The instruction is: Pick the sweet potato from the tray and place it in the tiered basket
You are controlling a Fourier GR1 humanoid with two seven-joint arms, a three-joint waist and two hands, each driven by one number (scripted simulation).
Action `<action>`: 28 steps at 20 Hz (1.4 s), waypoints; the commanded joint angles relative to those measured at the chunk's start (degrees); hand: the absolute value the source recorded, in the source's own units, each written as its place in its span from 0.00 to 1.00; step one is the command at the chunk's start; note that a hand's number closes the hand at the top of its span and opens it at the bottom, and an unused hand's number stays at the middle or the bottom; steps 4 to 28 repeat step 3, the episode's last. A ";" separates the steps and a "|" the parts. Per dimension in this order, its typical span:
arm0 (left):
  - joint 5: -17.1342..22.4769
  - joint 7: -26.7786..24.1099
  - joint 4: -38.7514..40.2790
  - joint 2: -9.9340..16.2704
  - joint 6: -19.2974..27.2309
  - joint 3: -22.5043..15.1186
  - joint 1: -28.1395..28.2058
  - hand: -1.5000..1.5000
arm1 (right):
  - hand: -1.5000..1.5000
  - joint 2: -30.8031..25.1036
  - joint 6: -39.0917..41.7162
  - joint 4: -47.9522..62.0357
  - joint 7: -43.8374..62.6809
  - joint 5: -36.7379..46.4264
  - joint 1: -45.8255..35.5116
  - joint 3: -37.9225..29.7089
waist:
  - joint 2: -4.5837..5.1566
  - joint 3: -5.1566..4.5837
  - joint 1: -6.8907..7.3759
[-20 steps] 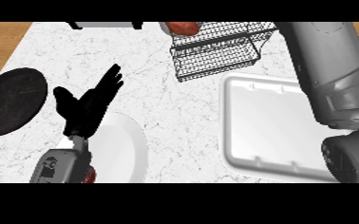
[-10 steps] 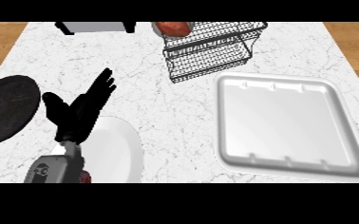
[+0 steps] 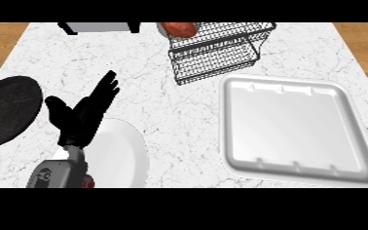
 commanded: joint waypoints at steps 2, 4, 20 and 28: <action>-1.93 -2.00 3.58 -1.88 0.59 -1.66 -0.73 0.50 | 0.00 -9.41 9.49 2.20 -3.12 -5.19 7.20 -6.47 | 0.71 -0.39 0.87; -1.65 -1.20 4.30 -3.45 2.48 -1.22 -2.06 0.50 | 0.00 -10.78 10.70 2.44 -3.40 -6.30 8.04 -7.88 | 0.69 -0.39 0.70; -1.65 -1.20 4.30 -3.45 2.48 -1.22 -2.06 0.50 | 0.00 -10.78 10.70 2.44 -3.40 -6.30 8.04 -7.88 | 0.69 -0.39 0.70; -1.65 -1.20 4.30 -3.45 2.48 -1.22 -2.06 0.50 | 0.00 -10.78 10.70 2.44 -3.40 -6.30 8.04 -7.88 | 0.69 -0.39 0.70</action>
